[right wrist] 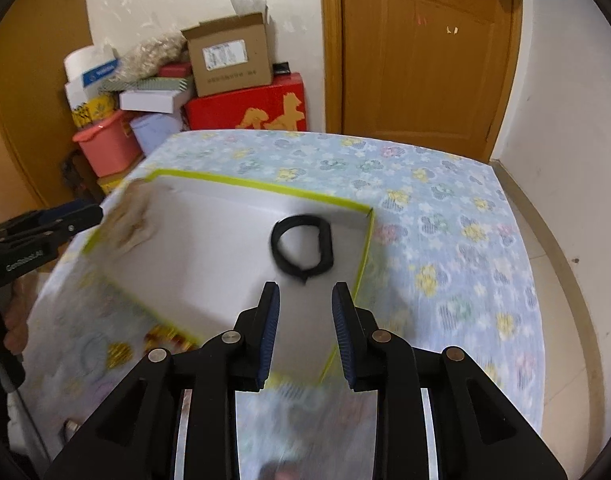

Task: Organize jewelry
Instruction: 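Carry the claw clip and black band into the green box and release both, then lower the left tool onto the blue coil hair tie while the right tool grasps the black charm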

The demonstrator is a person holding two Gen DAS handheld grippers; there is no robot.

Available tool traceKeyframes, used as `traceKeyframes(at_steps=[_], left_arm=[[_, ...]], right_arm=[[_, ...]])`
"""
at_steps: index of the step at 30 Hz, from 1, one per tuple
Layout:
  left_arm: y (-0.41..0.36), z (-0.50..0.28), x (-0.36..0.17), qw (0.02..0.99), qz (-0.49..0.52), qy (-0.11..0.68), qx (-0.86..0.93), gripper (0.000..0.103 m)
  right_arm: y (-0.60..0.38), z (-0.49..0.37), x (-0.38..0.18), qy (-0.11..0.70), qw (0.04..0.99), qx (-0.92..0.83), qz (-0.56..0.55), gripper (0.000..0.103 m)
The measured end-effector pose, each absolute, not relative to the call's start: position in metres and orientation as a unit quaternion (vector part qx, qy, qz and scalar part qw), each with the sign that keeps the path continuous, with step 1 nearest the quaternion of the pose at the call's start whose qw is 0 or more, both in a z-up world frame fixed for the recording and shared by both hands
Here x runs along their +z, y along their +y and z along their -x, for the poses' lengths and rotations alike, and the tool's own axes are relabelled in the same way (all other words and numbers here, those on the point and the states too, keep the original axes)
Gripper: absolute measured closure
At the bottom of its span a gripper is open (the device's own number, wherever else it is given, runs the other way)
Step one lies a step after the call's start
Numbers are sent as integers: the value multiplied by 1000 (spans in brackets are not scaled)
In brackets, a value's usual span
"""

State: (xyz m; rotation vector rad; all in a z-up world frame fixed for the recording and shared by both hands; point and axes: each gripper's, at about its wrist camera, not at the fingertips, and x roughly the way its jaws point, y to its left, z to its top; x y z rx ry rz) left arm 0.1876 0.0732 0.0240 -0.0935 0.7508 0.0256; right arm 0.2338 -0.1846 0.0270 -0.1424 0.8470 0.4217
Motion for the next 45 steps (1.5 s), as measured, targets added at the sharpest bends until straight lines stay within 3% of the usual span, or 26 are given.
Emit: traceKeyframes(at_steps=[16, 27, 29, 31, 32, 45], left_arm=[[57, -79, 27, 926, 54, 373, -2, 55], [54, -47, 12, 921, 65, 384, 0, 55], [53, -47, 10, 921, 65, 385, -3, 55], [51, -49, 9, 920, 63, 387, -5, 55], [50, -49, 8, 920, 63, 388, -5, 55], [52, -76, -16, 907, 67, 415, -4, 55]], right_arm=[[-224, -120, 24, 419, 875, 240, 26, 75], [-243, -95, 13, 434, 869, 237, 16, 75], [-244, -94, 11, 436, 869, 234, 15, 73], [-245, -96, 9, 438, 869, 232, 16, 59], [-246, -96, 8, 438, 869, 231, 16, 57], [-242, -117, -12, 451, 861, 231, 35, 57]])
